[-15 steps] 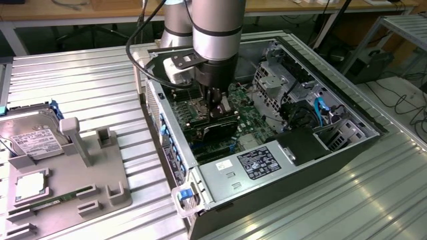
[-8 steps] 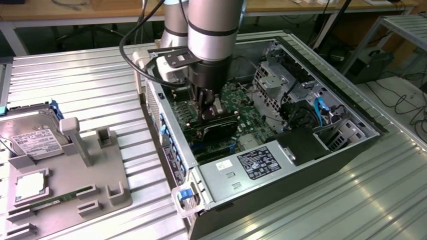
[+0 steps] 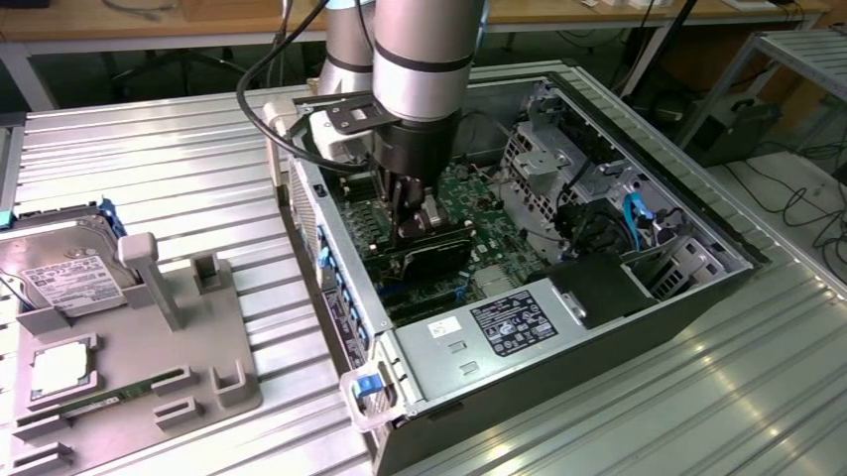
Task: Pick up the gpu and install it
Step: 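Press down on the gpu until it lock into place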
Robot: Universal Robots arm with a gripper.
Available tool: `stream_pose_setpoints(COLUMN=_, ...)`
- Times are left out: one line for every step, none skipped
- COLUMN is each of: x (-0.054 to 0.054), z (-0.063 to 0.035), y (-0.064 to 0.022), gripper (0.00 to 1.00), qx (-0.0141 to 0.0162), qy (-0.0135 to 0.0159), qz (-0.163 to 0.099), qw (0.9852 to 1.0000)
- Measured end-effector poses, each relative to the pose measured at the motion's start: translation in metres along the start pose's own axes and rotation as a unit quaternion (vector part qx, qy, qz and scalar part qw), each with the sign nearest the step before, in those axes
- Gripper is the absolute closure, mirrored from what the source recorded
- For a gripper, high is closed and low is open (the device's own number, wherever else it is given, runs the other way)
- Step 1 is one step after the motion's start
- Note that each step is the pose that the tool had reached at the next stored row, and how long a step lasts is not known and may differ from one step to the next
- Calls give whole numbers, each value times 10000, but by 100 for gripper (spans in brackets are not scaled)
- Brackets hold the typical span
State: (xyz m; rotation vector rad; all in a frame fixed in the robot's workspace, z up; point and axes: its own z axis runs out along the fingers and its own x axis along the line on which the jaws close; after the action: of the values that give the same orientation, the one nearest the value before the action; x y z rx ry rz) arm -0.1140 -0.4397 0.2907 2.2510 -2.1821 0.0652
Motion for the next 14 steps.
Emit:
stream_pose_setpoints(x=0, z=4, y=6, gripper=89, qx=1, qy=-2, qz=0, qw=10000)
stream_pose_setpoints(x=-1, z=7, y=20, gripper=89, qx=1, qy=-1, qz=0, qw=10000)
stream_pose_setpoints(x=-2, z=13, y=55, gripper=89, qx=0, qy=-1, qz=0, qw=10000)
stream_pose_setpoints(x=-3, z=15, y=59, gripper=89, qx=1, qy=-1, qz=0, qw=10000)
stream_pose_setpoints(x=-3, z=15, y=59, gripper=89, qx=1, qy=-1, qz=0, qw=10000)
stream_pose_setpoints(x=-2, z=14, y=62, gripper=89, qx=0, qy=0, qz=0, qw=10000)
stream_pose_setpoints(x=-3, z=14, y=65, gripper=89, qx=0, qy=0, qz=0, qw=10000)
stream_pose_setpoints(x=-3, z=14, y=65, gripper=89, qx=0, qy=0, qz=0, qw=10000)
stream_pose_setpoints(x=-2, z=14, y=65, gripper=89, qx=0, qy=0, qz=0, qw=10000)
stream_pose_setpoints(x=-2, z=21, y=66, gripper=89, qx=1, qy=-1, qz=0, qw=10000)
stream_pose_setpoints(x=-3, z=36, y=66, gripper=89, qx=1, qy=-1, qz=0, qw=10000)
stream_pose_setpoints(x=-3, z=50, y=67, gripper=89, qx=0, qy=0, qz=0, qw=10000)
stream_pose_setpoints(x=-4, z=72, y=67, gripper=89, qx=-1, qy=-1, qz=0, qw=10000)
stream_pose_setpoints(x=-5, z=89, y=68, gripper=89, qx=-2, qy=-1, qz=0, qw=10000)
